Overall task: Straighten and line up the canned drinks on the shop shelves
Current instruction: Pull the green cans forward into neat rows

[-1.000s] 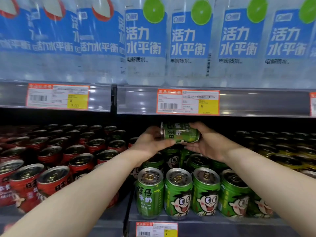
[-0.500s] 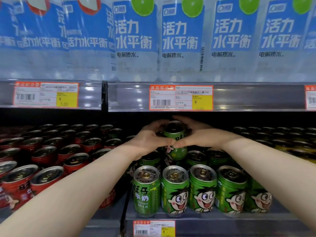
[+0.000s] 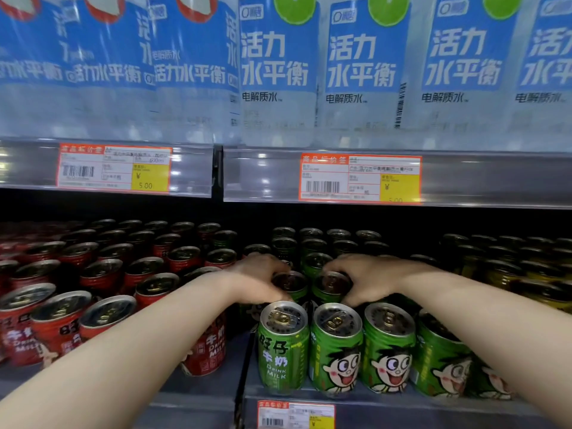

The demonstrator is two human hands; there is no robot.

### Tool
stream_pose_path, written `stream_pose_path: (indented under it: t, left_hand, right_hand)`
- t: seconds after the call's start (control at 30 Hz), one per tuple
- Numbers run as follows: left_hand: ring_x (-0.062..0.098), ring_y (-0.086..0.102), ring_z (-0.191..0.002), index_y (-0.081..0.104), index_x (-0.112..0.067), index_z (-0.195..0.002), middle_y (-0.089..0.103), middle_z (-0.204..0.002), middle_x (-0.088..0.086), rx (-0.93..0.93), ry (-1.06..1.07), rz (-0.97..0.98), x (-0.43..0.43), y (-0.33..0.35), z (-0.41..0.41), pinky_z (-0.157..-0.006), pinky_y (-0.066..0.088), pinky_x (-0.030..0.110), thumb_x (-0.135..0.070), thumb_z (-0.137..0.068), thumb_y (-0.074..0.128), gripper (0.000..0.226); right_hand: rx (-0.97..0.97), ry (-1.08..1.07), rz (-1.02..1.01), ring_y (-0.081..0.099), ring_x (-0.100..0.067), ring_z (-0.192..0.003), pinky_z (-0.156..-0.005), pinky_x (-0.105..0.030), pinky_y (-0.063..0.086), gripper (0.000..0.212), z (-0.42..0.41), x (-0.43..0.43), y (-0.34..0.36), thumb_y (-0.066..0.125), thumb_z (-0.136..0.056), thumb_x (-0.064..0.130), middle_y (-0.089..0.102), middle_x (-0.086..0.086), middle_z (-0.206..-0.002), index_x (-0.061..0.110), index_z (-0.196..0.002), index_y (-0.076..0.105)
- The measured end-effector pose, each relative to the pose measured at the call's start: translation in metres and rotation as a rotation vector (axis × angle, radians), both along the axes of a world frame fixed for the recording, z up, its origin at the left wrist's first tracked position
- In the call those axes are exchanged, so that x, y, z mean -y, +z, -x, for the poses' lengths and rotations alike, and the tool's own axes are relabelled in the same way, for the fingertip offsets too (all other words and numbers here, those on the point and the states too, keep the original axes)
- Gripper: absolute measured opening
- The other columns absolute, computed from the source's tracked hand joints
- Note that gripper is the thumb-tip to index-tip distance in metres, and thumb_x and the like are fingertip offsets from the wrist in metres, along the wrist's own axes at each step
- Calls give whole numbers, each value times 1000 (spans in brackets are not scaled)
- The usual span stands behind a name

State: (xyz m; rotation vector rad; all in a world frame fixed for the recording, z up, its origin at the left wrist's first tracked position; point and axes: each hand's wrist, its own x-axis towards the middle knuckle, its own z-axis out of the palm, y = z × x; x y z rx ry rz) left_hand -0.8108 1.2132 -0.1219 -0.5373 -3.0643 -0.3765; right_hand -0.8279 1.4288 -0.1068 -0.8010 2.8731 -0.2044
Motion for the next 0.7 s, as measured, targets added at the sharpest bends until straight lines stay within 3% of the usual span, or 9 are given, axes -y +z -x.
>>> stream_pose_path:
  t: [0.17,0.23,0.33,0.47,0.57,0.7]
  left_hand:
    - [19,39,-132,44,-27,-138,42,-145,1,-6,-15,8,5,-8,6,-108,33,29,-44,-80,66,64]
    - [16,38,-133,43,-25,-138,41,-146,0,19,-23,-27,7,-8,4,-108,31,24,-44,-80,66,65]
    - [14,42,-130,44,-23,-137,46,-141,-2,61,21,-273,12,5,-2,-98,30,15,-41,-86,60,57]
    - [18,53,-118,59,-12,-124,59,-125,4,-188,184,-511,36,24,-1,-82,33,10,-21,-94,53,32]
    - [22,54,-119,64,-5,-117,61,-125,9,-237,251,-475,54,22,-3,-88,35,15,-11,-92,54,27]
    - [20,58,-113,65,-6,-113,64,-120,9,-220,295,-420,61,6,-6,-81,33,11,-10,-92,53,25]
  right_hand:
    - [73,-57,-42,42,-16,-125,-101,-25,40,82,1,0,6,74,-74,39,37,3,-143,32,-142,28]
    - [23,-48,-37,45,-16,-121,-98,-25,41,77,0,3,7,72,-76,42,41,1,-142,29,-141,32]
    - [-9,-5,-88,46,-9,-109,-89,-19,41,70,-1,8,12,72,-78,36,45,1,-137,25,-138,38]
    - [58,-52,-27,48,-8,-100,-77,-16,42,61,0,16,26,68,-80,45,50,7,-123,26,-133,44]
    - [-84,-26,117,50,-9,-101,-85,-20,42,49,4,40,30,61,-84,47,54,2,-124,22,-125,52]
    - [-19,46,131,52,-15,-115,-94,-21,41,64,-1,91,14,64,-81,49,51,1,-134,23,-135,43]
